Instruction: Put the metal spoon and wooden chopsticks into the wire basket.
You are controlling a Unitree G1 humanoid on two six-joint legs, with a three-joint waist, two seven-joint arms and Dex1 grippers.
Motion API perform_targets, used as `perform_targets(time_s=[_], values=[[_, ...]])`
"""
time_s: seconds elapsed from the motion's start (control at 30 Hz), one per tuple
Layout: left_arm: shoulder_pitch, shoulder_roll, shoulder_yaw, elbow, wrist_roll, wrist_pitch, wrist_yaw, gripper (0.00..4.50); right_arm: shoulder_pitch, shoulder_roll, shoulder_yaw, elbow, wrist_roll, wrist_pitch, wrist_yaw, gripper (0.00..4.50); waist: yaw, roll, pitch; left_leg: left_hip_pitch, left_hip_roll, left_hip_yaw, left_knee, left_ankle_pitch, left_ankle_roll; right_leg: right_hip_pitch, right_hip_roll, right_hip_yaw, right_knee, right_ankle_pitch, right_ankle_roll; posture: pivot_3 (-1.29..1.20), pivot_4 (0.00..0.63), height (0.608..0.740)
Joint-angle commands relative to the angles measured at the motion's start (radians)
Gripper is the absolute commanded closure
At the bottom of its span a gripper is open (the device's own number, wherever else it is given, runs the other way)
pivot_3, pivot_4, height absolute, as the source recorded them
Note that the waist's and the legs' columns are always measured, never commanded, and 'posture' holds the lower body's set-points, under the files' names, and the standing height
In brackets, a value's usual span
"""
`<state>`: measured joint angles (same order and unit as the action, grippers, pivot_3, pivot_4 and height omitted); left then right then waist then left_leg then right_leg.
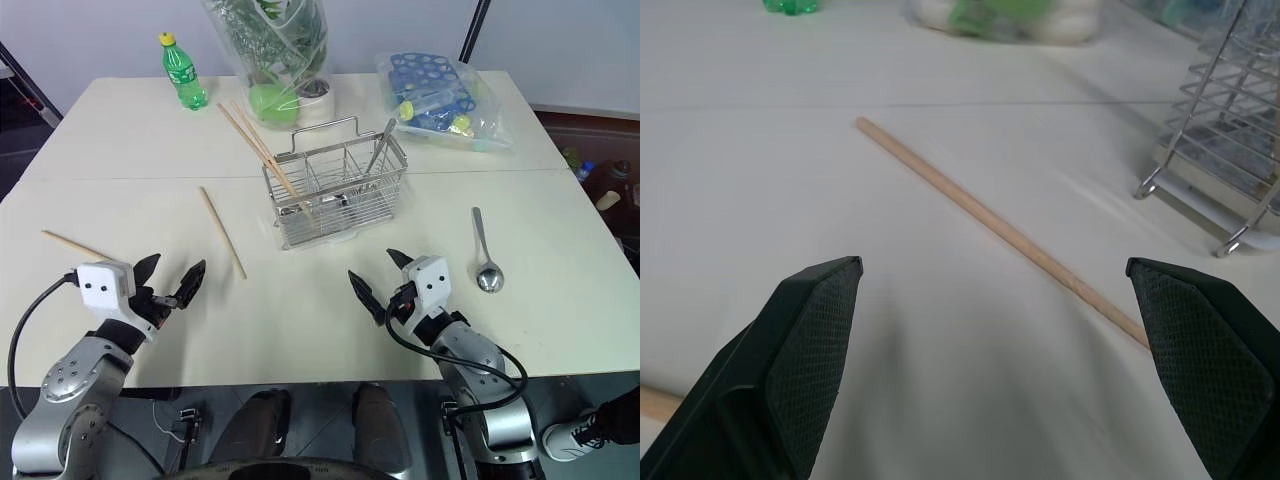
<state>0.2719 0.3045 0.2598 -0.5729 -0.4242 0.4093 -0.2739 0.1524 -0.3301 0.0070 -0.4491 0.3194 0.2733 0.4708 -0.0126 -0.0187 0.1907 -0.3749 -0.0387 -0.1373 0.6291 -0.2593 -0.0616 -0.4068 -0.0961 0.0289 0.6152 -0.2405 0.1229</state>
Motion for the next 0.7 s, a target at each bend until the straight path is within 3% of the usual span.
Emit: perform_targets(time_s=[0.03,0.7], values=[[0.009,0.012,0.014,-0.05,0.004,-0.008,0.001,0.05,-0.008,0.011,0.001,-0.02,0.004,-0.03,0.0,0.0,0.0,0.0,0.0,0.0,0.0,0.0,0.0,0.0,0.0,0.0,0.0,0.0,0.0,0.0,0.0,0.0,0.15,0.74],[0.002,-0.001,-0.001,-0.059,-0.018,-0.005,0.018,0.05,-0.038,0.01,0.003,0.026,-0.002,-0.06,0.012,0.0,0.001,0.0,0.0,0.0,0.0,0.0,0.0,0.0,0.0,0.0,0.0,0.0,0.0,0.0,0.0,0.0,0.15,0.74]])
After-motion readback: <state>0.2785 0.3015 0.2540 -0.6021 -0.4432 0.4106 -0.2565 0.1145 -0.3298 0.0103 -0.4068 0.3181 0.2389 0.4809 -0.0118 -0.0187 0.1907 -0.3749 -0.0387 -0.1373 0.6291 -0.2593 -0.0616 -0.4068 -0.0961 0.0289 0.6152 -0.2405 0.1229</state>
